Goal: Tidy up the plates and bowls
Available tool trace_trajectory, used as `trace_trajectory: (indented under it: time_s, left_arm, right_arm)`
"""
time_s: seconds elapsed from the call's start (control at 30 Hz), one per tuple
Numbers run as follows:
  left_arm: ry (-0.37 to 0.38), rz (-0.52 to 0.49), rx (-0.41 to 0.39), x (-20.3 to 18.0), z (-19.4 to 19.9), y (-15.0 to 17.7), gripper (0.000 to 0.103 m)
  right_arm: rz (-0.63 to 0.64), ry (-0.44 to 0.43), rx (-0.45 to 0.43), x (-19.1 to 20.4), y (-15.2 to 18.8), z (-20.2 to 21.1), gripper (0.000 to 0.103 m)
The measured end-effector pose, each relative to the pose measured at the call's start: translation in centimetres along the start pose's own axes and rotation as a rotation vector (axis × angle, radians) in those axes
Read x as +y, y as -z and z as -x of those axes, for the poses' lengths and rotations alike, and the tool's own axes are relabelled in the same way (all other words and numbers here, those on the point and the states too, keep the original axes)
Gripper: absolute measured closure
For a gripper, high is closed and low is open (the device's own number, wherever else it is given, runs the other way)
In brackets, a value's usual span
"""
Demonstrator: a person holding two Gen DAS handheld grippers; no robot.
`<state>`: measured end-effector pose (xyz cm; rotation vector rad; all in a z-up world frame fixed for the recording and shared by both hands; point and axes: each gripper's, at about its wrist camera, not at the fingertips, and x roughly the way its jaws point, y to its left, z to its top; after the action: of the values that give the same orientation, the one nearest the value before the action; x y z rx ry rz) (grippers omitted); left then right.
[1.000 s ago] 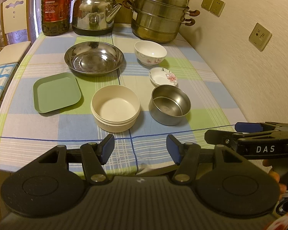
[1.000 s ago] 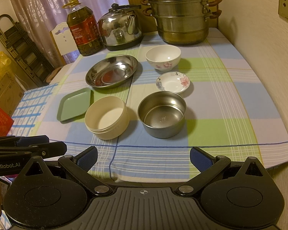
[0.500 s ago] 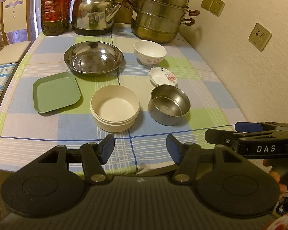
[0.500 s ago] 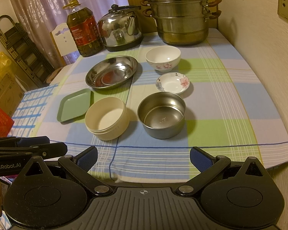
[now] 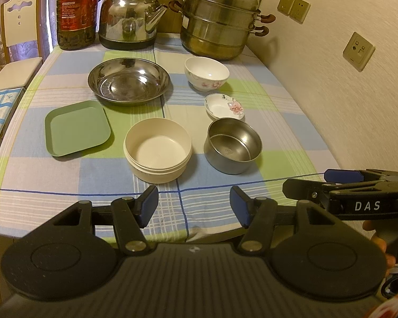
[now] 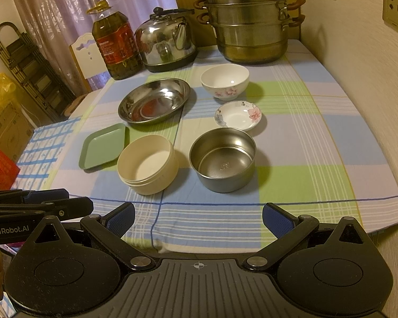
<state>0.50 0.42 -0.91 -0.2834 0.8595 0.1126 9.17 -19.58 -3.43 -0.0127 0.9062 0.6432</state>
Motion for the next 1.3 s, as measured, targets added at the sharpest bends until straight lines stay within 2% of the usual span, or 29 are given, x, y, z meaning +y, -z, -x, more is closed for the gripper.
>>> trace_trajectory:
  time_s: [0.57,0.77,1.07,1.3]
  left_arm:
    - [-0.012,0.021,-0.014,-0.1,0.7,0.3,0.045]
    - [-0.102,0.009,-0.030,1.1,1.0,0.3,0.044]
    - [-0.199,-0.007,-0.038,6.0,0.5,-1.1,0.041]
    - [-0.256,-0.087,-0.031,10.0,-0.9,-3.0,0.039]
  right_arm:
    - [-0.005,-0.012,-0.006,-0.5,0.0,0.7,0.001]
    - [-0.032,0.004,-0.008,-0.6,0.4,0.1,0.001]
    - [-0.108,0.002,-0.038,-1.3,0.7,-1.0,0.001]
    - [-0.118,-0.037,-0.067,1.6,-1.1,-3.2,0.001]
